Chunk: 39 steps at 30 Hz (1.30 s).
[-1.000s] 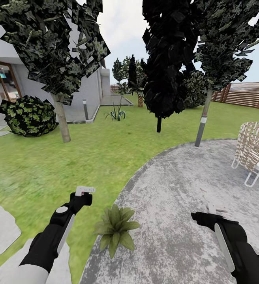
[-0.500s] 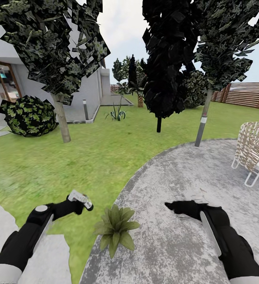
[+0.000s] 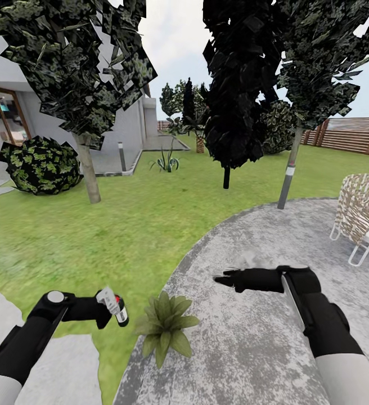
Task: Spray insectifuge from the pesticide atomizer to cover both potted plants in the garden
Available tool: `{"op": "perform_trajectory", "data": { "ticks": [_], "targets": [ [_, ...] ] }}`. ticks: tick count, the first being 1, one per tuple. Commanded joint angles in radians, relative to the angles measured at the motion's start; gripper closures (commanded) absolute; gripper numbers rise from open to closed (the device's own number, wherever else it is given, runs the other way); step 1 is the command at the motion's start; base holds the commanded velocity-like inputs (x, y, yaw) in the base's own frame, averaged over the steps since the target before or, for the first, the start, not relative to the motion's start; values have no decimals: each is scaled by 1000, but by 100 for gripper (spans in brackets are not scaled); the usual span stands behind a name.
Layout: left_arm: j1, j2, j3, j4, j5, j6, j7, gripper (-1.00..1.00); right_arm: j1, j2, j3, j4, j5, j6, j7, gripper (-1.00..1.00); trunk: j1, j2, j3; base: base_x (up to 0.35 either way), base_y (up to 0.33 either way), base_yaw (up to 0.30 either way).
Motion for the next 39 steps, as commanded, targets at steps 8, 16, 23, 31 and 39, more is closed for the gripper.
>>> {"op": "perform_trajectory", "data": {
  "ticks": [8, 16, 23, 31, 39],
  "targets": [
    [-2, -1, -3, -11, -39, -2, -78, 100, -1, 4, 1, -1, 80, 0, 122, 100, 0, -1, -1, 0, 0, 0],
    [-2, -3, -51, -14, -160, -15, -154, 100, -1, 60, 122, 40, 82, -128, 115, 100, 0, -1, -1, 0, 0, 0],
    [-2, -22, -65, -15, -188, -15, -187, 100, -1, 101, 155, 53, 84, -135, 121, 100, 0, -1, -1, 0, 0, 0],
    [-3, -72, -126, -21, -309, -14, -244, 100, -1, 110, 248, 52, 84, -134, 121, 100, 0, -1, -1, 0, 0, 0],
    [-4, -103, -133, -79, -327, -15, -300, 100, -2, 107, 252, 53, 102, -134, 121, 100, 0, -1, -1, 0, 0, 0]
  ]
}}
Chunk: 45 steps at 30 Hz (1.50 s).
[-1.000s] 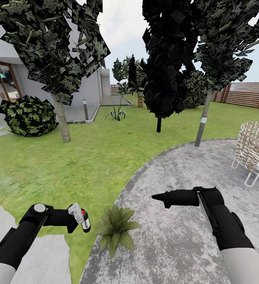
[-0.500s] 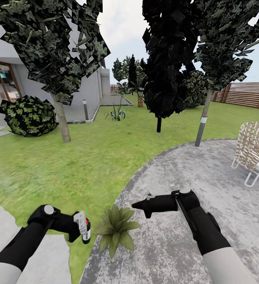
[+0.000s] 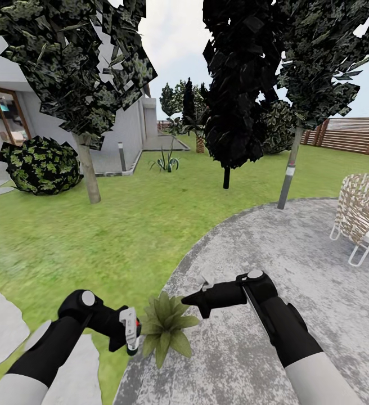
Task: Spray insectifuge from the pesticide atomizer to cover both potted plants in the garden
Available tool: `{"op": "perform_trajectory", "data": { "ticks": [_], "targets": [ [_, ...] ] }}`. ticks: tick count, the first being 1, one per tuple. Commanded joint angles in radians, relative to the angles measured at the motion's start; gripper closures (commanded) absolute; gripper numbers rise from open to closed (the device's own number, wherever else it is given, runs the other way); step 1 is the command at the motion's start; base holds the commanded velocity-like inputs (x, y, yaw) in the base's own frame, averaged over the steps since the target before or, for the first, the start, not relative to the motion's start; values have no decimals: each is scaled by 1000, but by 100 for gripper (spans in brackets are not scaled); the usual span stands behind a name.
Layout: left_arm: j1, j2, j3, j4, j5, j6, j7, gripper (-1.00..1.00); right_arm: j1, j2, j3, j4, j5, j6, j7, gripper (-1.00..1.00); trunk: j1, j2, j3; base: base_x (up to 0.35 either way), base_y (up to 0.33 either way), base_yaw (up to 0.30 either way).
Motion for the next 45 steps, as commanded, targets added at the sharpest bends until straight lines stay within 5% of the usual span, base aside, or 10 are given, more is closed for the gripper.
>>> {"op": "perform_trajectory", "data": {
  "ticks": [1, 13, 21, 29, 45],
  "targets": [
    [-1, -4, -2, -2, -3, 10, -5, 100, -1, 0, 0, -1, 10, 7, 5, 100, 0, -1, -1, 0, 0, 0],
    [-1, -69, -66, -22, -6, 10, -7, 100, 0, -1, 2, -1, 17, 6, 4, 100, 0, -1, -1, 0, 0, 0],
    [-1, -109, -68, -51, -11, 12, -7, 100, 0, 1, 2, -1, 17, 6, 4, 100, 0, -1, -1, 0, 0, 0],
    [-1, -139, -68, -53, -74, 14, -8, 100, 0, 1, 4, -1, 17, 6, 4, 100, 0, -1, -1, 0, 0, 0],
    [-21, -181, -68, -54, -80, 16, -16, 100, 0, 1, 25, -1, 17, 6, 4, 100, 0, -1, -1, 0, 0, 0]
  ]
}}
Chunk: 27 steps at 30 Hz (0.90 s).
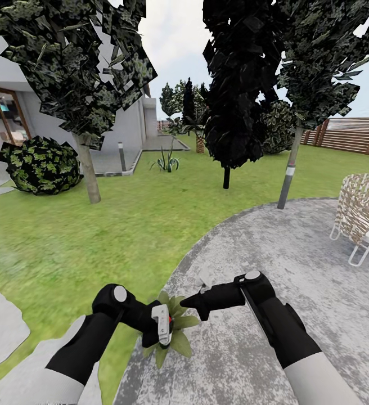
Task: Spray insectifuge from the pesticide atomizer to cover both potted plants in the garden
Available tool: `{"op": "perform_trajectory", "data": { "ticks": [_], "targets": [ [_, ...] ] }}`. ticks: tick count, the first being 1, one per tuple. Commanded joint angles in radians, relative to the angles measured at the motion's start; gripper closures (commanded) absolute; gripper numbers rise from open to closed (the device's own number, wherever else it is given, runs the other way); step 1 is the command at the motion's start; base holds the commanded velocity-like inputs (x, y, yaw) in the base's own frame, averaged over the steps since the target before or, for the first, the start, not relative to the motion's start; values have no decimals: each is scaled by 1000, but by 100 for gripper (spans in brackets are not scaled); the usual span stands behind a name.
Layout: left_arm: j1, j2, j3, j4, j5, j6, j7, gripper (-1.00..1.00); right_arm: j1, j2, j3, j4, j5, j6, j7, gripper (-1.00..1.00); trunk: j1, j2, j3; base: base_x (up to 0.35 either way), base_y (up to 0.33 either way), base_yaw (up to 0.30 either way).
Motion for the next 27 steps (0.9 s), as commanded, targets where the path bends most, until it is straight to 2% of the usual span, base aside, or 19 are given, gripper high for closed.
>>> {"op": "perform_trajectory", "data": {
  "ticks": [1, 8, 16, 22, 27],
  "targets": [
    [-2, -3, 0, -1, -5, 10, -5, 100, -1, 0, 1, -1, 6, 7, 5, 100, 0, -1, -1, 0, 0, 0],
    [-5, -20, 0, -1, -6, 10, -6, 100, -1, -1, 1, -1, 6, 5, 5, 100, 0, -1, -1, 0, 0, 0],
    [-15, -22, 0, -3, -6, 10, -9, 100, -1, -2, 1, -1, 6, 5, 5, 100, 0, -1, -1, 0, 0, 0],
    [-31, -23, 0, -3, -7, 11, -44, 100, -1, -2, 1, -1, 6, 5, 5, 100, 0, -1, -1, 0, 0, 0],
    [-34, -27, 0, -3, -38, 12, -48, 100, 0, -2, 1, -1, 6, 4, 5, 100, 0, -1, -1, 0, 0, 0]
  ]
}}
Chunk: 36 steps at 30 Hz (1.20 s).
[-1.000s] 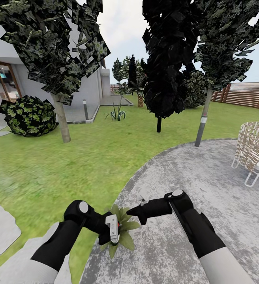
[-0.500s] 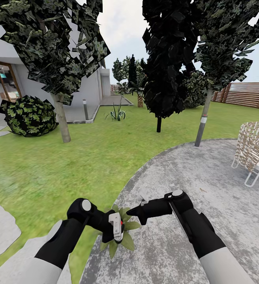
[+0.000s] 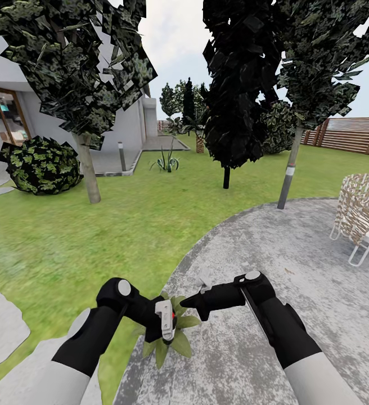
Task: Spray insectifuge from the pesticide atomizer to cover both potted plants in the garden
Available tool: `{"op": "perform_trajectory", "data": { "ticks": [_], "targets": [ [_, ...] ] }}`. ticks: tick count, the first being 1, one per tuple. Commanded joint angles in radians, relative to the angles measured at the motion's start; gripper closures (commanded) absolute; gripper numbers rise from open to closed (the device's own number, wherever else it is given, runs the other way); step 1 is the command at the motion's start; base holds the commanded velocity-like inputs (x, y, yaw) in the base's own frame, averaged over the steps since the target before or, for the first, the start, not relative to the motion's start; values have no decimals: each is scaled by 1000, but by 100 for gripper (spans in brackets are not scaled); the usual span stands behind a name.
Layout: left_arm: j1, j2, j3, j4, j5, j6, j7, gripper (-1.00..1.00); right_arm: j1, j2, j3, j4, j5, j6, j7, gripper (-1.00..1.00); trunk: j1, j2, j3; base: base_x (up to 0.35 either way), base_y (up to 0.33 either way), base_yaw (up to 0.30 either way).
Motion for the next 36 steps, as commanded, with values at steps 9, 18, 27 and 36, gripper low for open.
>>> {"op": "perform_trajectory", "data": {
  "ticks": [9, 18, 27, 36],
  "targets": [
    [-2, -13, 0, -5, -16, 10, -6, 100, -1, 0, 1, -1, 6, 7, 5, 100, 0, -1, -1, 0, 0, 0],
    [-2, -24, 0, -29, -17, 10, -6, 100, -1, 0, 1, -1, 6, 7, 5, 100, 0, -1, -1, 0, 0, 0],
    [-2, -24, 0, -30, -18, 10, -7, 100, -1, 0, 1, -1, 6, 7, 5, 100, 0, -1, -1, 0, 0, 0],
    [-2, -31, -1, -57, -18, 25, -7, 100, -1, 0, 1, -1, 6, 7, 5, 100, 0, -1, -1, 0, 0, 0]
  ]
}}
